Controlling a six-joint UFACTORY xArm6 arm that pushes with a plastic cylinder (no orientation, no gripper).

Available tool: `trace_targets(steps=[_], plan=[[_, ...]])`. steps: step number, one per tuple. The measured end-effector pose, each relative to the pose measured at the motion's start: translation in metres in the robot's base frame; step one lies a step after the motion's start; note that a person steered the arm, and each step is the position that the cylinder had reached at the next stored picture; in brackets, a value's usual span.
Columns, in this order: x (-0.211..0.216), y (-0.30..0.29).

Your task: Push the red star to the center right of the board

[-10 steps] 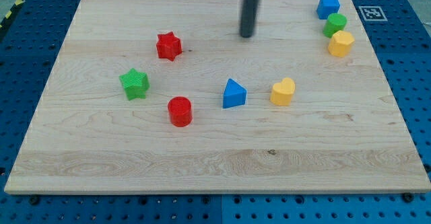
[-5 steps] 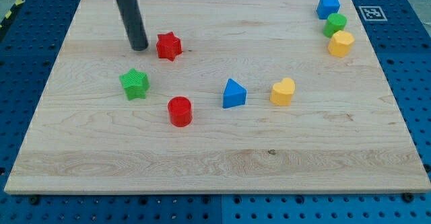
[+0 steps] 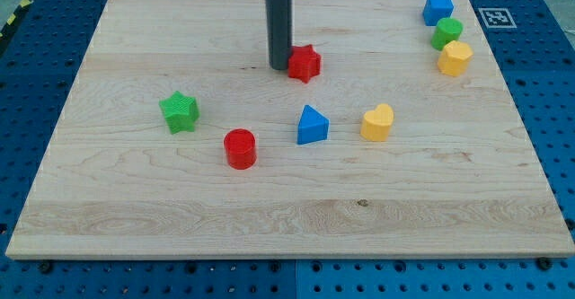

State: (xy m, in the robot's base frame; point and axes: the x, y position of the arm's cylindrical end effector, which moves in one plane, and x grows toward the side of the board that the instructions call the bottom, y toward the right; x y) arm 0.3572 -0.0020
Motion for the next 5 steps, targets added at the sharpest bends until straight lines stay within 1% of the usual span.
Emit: trace_targets(steps=[1, 3, 4, 5], plan=[[0.010, 0.038], [0.013, 0.124], [0.014, 0.153], [0.015, 0.163]])
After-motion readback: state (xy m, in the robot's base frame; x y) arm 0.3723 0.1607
